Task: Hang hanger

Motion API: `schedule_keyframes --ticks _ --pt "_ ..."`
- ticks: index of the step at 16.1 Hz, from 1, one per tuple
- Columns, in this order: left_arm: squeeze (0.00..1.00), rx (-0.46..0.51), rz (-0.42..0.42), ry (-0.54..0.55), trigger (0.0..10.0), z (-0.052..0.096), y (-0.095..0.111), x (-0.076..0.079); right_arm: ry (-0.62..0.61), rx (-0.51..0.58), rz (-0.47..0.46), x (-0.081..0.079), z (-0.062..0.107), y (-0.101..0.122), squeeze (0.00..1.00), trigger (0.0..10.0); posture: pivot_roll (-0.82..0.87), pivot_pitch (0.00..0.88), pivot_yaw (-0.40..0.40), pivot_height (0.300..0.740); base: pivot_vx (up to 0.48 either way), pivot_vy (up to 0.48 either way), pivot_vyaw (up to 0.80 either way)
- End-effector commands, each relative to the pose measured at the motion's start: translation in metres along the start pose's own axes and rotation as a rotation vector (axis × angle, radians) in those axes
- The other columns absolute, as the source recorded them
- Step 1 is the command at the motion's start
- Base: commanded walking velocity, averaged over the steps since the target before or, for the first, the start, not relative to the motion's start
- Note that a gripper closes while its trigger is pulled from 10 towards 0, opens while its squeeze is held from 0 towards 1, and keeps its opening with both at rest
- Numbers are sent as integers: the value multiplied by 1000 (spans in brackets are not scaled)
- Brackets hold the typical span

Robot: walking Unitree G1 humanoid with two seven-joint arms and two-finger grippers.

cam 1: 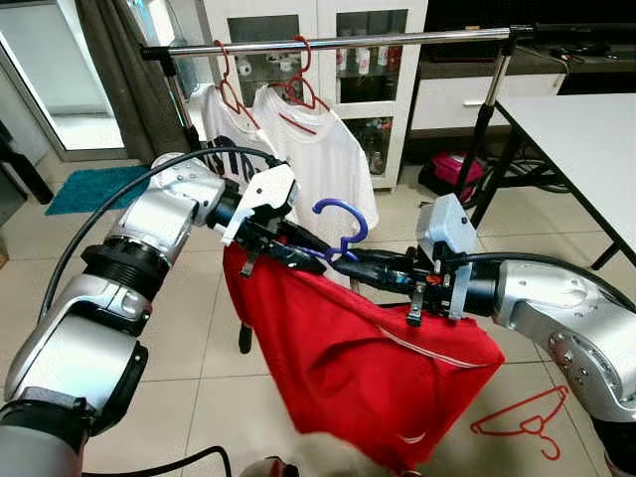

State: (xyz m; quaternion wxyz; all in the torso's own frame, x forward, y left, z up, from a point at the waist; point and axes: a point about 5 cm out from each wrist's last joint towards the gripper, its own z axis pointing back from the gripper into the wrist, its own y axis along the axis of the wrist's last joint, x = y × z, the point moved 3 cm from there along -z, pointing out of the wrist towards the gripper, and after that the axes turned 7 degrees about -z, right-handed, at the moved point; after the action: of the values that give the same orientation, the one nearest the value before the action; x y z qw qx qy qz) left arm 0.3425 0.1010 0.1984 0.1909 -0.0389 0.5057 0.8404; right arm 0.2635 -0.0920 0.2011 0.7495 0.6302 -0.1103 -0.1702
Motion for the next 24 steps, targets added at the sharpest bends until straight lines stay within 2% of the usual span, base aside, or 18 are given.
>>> schedule_keyframes --ticks 1,2,3,4,5,7,10,13,15,17,19,20,21,22,24 --pt "0 7 -4 16 0 3 3 -3 64 40 50 -10 -4 13 0 0 -211 0 95 710 0 0 0" --pt "0 6 1 17 0 3 2 -2 64 40 50 -10 -4 13 0 0 -211 0 95 710 0 0 0" --pt "0 6 15 20 0 5 -1 0 57 43 48 -9 -4 13 0 4549 -210 0 95 710 0 0 0" --pt "0 7 31 28 0 7 -3 1 51 59 15 -8 -4 13 0 10000 -209 0 97 710 0 0 0" --pt "0 1 45 49 0 9 -6 2 24 78 -10 -4 -1 14 1000 10000 -209 0 97 710 0 0 0" --pt "0 -19 92 114 0 17 -16 5 -38 101 -40 5 9 13 1000 10000 -208 0 98 710 0 0 0" --pt "0 -42 164 239 0 29 -31 9 -204 186 -64 26 36 14 1000 10000 -203 0 88 710 0 0 0" --pt "0 -48 173 319 0 36 -33 7 -254 197 -67 27 49 12 1000 10000 -200 0 79 710 0 0 0" --pt "0 -34 168 346 0 49 -27 5 -287 -61 -1 20 46 -34 1000 10000 -202 0 80 710 0 0 0" --pt "0 -28 163 351 0 52 -23 5 -303 -91 0 20 39 -46 1000 10000 -202 0 80 710 0 0 0" --pt "0 -10 155 372 0 54 -18 3 -412 -115 -4 31 23 -62 1000 10000 -202 0 84 710 0 0 0" --pt "0 -8 154 373 0 54 -17 3 -435 -128 -3 33 20 -66 1000 10000 -202 0 84 710 0 0 0" --pt "0 -6 153 373 0 54 -16 3 -479 -135 -27 37 17 -72 914 10000 -202 0 84 710 0 0 0" --pt "0 -4 152 380 0 55 -15 3 -512 -129 -51 38 13 -74 0 10000 -196 0 80 710 0 0 0" --pt "0 -12 157 420 0 58 -15 2 -572 -149 -87 41 11 -82 0 10000 -192 0 72 710 0 0 0"
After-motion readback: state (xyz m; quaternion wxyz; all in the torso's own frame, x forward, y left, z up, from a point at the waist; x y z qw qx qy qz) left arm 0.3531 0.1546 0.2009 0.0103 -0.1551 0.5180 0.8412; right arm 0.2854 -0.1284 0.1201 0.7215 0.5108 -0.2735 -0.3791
